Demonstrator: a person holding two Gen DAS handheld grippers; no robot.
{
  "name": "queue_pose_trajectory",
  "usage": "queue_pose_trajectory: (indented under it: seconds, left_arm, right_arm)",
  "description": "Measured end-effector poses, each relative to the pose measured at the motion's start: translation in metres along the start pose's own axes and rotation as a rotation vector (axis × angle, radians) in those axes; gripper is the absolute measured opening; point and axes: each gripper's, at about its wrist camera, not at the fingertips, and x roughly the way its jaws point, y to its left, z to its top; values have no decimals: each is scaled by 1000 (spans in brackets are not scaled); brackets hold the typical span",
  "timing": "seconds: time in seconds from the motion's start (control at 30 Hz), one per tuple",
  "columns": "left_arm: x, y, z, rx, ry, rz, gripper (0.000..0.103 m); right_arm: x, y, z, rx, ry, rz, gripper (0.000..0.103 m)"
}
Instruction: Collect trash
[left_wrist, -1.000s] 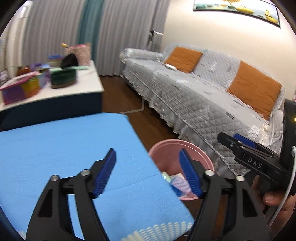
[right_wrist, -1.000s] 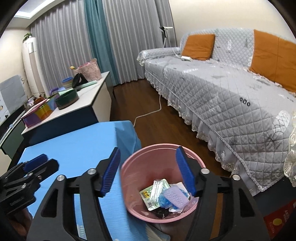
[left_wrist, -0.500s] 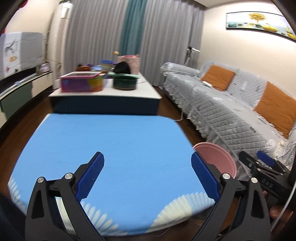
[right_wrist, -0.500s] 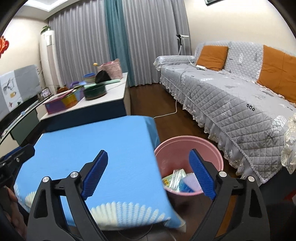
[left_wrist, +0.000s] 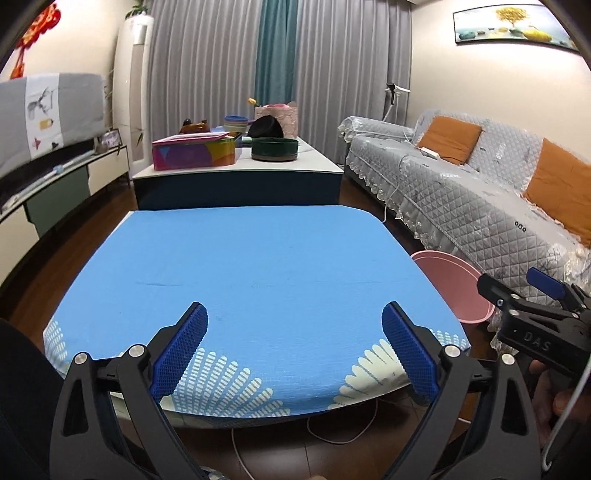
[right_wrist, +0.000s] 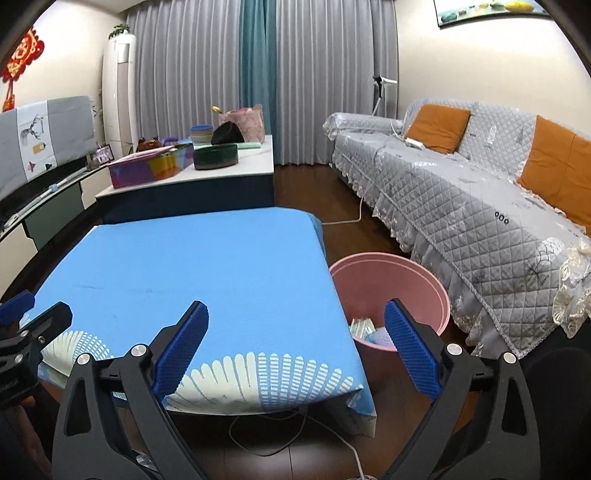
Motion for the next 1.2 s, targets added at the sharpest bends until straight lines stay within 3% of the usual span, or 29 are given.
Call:
queue_pose_trajectory:
  seconds: [0.43,1.2]
  left_arm:
    - [7,6,-3,-42,39,40,92]
    - [16,6,-6,-65,78,35,92]
  right_arm:
    - [8,-2,-5,-9,24,-19,94]
    - [10,-2,-5,-13,26,-18,94]
